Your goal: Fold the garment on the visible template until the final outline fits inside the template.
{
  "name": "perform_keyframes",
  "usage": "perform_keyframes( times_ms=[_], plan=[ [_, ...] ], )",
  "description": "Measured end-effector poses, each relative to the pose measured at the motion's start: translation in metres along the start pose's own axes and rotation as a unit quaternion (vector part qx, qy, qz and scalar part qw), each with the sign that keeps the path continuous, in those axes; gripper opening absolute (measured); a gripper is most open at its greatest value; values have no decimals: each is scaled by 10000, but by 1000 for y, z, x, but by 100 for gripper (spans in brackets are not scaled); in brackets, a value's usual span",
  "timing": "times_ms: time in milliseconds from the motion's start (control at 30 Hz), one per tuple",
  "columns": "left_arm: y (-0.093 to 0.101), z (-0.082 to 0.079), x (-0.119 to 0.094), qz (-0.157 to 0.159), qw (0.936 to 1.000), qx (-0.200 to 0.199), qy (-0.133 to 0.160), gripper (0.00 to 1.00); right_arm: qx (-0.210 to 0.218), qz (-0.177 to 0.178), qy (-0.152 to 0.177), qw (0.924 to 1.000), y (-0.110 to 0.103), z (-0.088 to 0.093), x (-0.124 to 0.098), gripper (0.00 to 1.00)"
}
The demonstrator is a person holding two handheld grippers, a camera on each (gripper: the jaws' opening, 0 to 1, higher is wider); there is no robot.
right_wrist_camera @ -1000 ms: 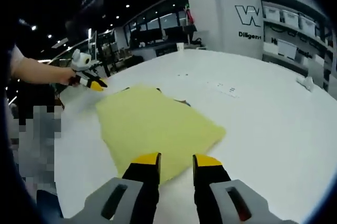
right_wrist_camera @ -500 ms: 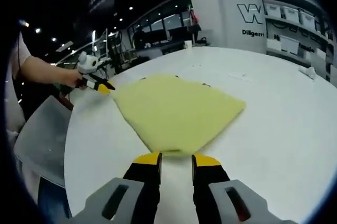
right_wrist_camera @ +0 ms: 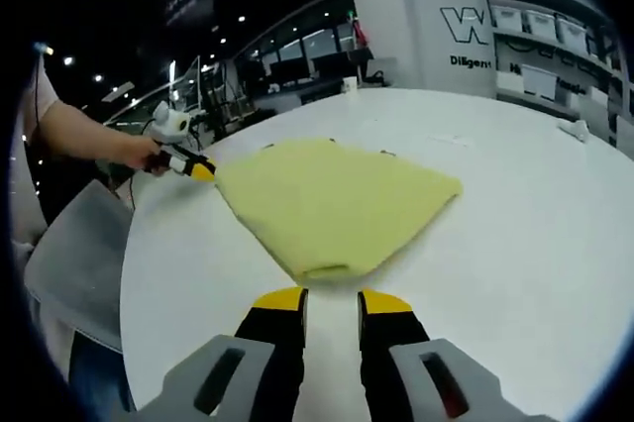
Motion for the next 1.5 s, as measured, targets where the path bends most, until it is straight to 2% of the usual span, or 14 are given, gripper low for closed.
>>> perform_keyframes(
  times_ms=[167, 367, 400, 533, 733, 867, 967, 1067, 1133, 1267, 1333, 1400, 1500],
  plan=[
    [0, 0, -2, 35, 9999, 136, 23, 2, -23, -27, -46, 10000, -2, 2, 5, 12],
    [5, -5, -6, 127, 9988, 460, 81, 0, -37, -71, -106, 9999, -4, 1, 10, 12],
    [5, -4, -6, 110, 9978, 649, 40, 0, -38, -68, -118, 9999, -3, 1, 11, 12],
    [5, -4, -7, 151, 9977, 662, 18, 0, 0, -2, -128, 9999, 2, 1, 15, 13],
    [6, -4, -8, 167, 9971, 739, 2, 0, -74, -111, -207, 9997, 3, -1, 21, 17],
    [7, -4, -8, 171, 9972, 732, 4, 0, -117, -103, -155, 9998, 6, -6, 23, 21],
    [7, -4, -7, 173, 9972, 722, 11, 0, -88, -239, -14, 9997, 3, -11, 25, 21],
    [7, -5, -7, 166, 9973, 714, 23, 0, -173, -337, -14, 9993, 1, -12, 24, 17],
    [7, -5, -7, 165, 9972, 723, 20, 0, -81, -415, -7, 9991, 2, -11, 24, 15],
    [5, -6, -6, 147, 9971, 744, -3, 0, -186, -685, -155, 9974, -4, -8, 26, 2],
    [4, -6, -6, 134, 9972, 740, -11, 0, -197, -652, -232, 9974, -2, -6, 27, 3],
    [4, -7, -6, 135, 9971, 751, -11, 0, -152, -657, -72, 9977, -2, -10, 28, 3],
    [4, -7, -5, 134, 9970, 758, -29, 0, -211, -617, -173, 9977, 0, -9, 32, 2]
  ],
)
Point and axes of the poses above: the point that each gripper's makers call its tool centre point, and the gripper's own axes: x roughly forward along the fingers, y roughly to its right, z roughly out of its underside, the point moved 5 cm from there along -x, roughly backward along the fingers, and after that the axes turned 7 degrees about -x, right-handed, at the moved point
